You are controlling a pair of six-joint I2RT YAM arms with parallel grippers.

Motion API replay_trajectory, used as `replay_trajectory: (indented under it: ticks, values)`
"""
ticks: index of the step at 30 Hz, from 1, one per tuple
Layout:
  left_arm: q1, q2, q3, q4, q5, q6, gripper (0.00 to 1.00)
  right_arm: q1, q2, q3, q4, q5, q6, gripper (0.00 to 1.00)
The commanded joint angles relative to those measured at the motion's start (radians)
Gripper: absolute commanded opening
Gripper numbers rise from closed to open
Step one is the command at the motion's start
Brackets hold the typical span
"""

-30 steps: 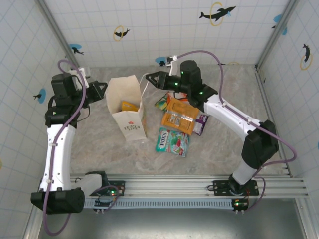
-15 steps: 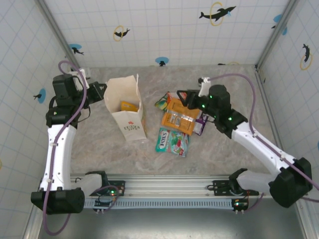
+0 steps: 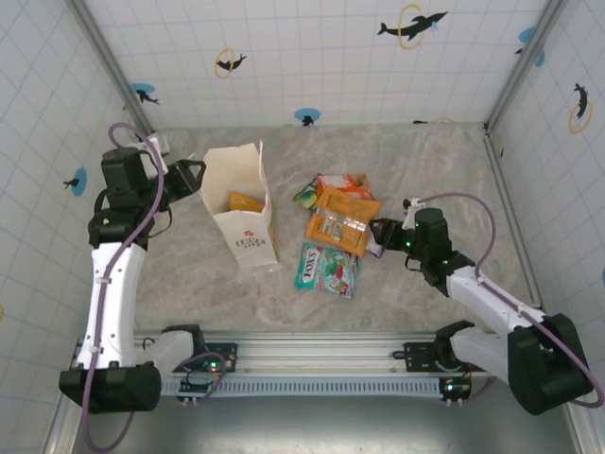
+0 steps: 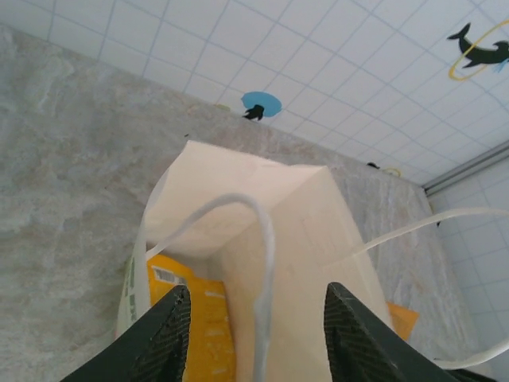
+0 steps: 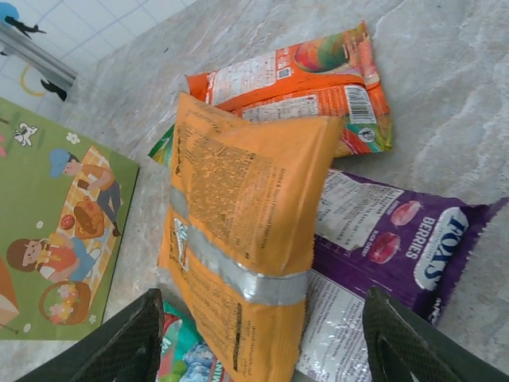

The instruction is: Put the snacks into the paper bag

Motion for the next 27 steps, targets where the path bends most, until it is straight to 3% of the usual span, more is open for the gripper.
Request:
replay_trajectory:
  ticks: [1, 16, 27]
  values:
    - [-0.001, -0.047, -0.039, -0.010, -0.009, -0.018, 0.56, -0.012, 0.013, -0.033, 0.135, -0.044, -0.006, 0.68]
    - [-0.001, -0.044, -0.129, -0.003, -0.009, -0.008, 0.58, -0.033, 0.258, 0.011, 0.336, -0.138, -0.037, 0.68]
    - [-0.001, -0.019, -0.127, 0.004, -0.005, -0.005, 0.58, -0.037, 0.462, 0.104, 0.493, -0.319, -0.062, 0.63]
